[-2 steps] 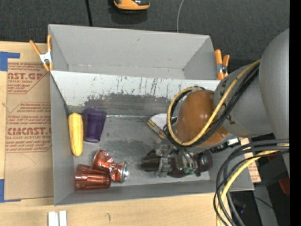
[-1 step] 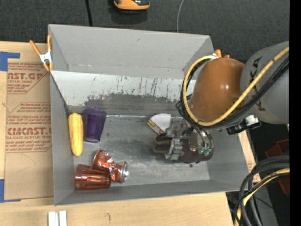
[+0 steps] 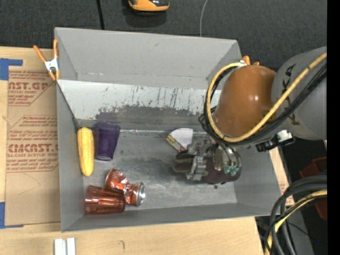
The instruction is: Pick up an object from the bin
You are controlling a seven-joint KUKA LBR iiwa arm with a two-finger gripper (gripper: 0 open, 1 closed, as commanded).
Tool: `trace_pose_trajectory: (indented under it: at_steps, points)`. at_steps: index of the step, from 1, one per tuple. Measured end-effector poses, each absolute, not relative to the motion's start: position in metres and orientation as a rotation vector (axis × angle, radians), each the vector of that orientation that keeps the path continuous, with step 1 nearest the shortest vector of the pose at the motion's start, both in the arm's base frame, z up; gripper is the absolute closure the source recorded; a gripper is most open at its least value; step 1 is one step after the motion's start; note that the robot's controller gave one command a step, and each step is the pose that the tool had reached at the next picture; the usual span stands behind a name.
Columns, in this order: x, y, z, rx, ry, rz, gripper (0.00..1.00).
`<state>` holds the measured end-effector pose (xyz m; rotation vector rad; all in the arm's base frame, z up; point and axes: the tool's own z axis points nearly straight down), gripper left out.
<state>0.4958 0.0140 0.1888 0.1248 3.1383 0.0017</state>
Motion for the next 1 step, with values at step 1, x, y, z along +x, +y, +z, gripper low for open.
trace_pose_trajectory:
  at_steps: [1]
  points:
    - [0.4943, 0.0092, 0.2471, 0.137, 3.143, 0.001, 1.00]
